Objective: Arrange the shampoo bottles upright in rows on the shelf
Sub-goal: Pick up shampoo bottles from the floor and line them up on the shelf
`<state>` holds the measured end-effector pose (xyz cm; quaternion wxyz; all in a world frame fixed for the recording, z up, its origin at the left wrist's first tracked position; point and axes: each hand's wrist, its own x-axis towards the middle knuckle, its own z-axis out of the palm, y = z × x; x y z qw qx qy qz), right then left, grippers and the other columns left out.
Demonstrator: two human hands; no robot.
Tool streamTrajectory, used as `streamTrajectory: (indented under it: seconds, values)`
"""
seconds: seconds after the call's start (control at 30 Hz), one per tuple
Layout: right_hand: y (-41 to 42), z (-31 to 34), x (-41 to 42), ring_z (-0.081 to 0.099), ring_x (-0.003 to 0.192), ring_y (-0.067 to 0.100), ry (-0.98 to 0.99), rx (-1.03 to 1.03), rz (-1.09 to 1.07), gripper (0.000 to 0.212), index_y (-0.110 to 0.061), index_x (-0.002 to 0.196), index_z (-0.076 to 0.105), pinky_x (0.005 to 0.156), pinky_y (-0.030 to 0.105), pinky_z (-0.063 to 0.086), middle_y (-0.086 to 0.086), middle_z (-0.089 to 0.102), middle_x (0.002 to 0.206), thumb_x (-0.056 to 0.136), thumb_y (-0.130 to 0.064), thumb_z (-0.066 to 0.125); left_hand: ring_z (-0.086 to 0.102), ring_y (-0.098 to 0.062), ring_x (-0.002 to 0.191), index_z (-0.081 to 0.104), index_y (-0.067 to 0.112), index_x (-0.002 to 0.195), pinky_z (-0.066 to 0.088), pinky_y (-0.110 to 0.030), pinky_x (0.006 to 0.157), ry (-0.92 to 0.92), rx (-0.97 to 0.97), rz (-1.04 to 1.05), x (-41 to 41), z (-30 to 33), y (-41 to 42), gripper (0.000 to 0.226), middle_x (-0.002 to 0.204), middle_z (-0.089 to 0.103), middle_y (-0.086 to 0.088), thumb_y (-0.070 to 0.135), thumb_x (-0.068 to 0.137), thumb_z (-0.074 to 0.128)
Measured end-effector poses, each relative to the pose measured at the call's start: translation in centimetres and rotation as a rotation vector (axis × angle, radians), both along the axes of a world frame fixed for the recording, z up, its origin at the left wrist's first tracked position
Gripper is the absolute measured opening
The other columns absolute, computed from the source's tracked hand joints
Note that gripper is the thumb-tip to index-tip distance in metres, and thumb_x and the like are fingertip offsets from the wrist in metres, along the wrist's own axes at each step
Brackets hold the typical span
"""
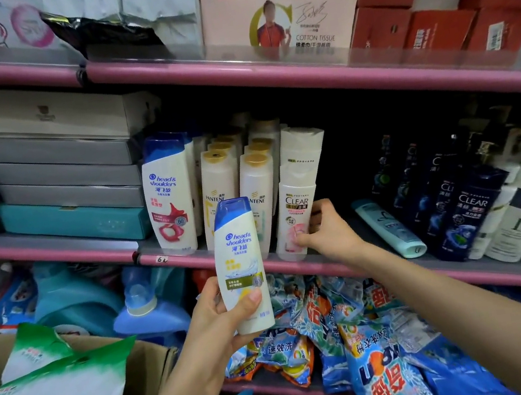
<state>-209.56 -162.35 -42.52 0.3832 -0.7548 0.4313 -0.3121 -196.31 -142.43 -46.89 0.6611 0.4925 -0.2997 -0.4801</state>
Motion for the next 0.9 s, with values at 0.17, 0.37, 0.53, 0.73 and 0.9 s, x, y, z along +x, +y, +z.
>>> streamTrajectory:
  seconds: [0.17,0.37,0.53,0.73,0.9]
  values:
    - [-2.6,2.0,-3.2,0.060,0.092,0.019,0.091,0.078,-0.058,0.053,-0.015,0.122,0.038,0.085,0.036,0.055,0.006,0.054,0.105,0.078,-0.010,0.067,0.070,-0.022,0.097,0.057,0.022,0.114,0.058,-0.044,0.080,-0.001,0.021,0.003,0.5,0.0,0.4,0.050,0.107,0.072,-0.003,0.024,0.068,0.077]
    - [-4.4,3.2,-0.9,0.051,0.118,0.020,0.205,0.052,0.107,0.071,-0.011,0.137,0.042,0.099,0.033,0.045,0.003,0.054,0.125,0.074,-0.005,0.076,0.071,-0.024,0.094,0.058,0.022,0.113,0.058,-0.040,0.073,0.025,0.035,-0.015,0.4,-0.1,0.3,0.049,0.104,0.073,-0.005,0.021,0.067,0.076]
    - [-5.6,2.9,0.6,0.056,0.112,0.018,0.260,0.042,0.162,0.064,-0.012,0.130,0.053,0.097,0.028,0.044,0.007,0.061,0.125,0.072,0.001,0.076,0.071,-0.027,0.092,0.058,0.019,0.112,0.058,-0.046,0.076,0.021,0.024,-0.031,0.9,0.2,0.0,0.052,0.101,0.073,-0.008,0.021,0.063,0.077]
    - [-6.2,2.6,0.8,0.054,0.101,0.010,0.303,0.005,0.173,0.055,-0.015,0.125,0.058,0.087,0.022,0.040,0.003,0.063,0.123,0.074,-0.008,0.077,0.072,-0.027,0.089,0.058,0.020,0.113,0.059,-0.043,0.071,0.031,0.043,-0.026,1.1,0.2,-0.3,0.049,0.101,0.073,-0.009,0.016,0.067,0.074]
    - [-6.0,2.7,0.8,0.056,0.115,0.019,0.310,-0.015,0.167,0.056,-0.012,0.125,0.057,0.090,0.023,0.041,0.005,0.062,0.124,0.073,-0.004,0.076,0.071,-0.026,0.092,0.058,0.021,0.113,0.059,-0.040,0.071,0.045,0.041,-0.046,0.8,0.1,-0.5,0.052,0.102,0.073,-0.008,0.019,0.064,0.077]
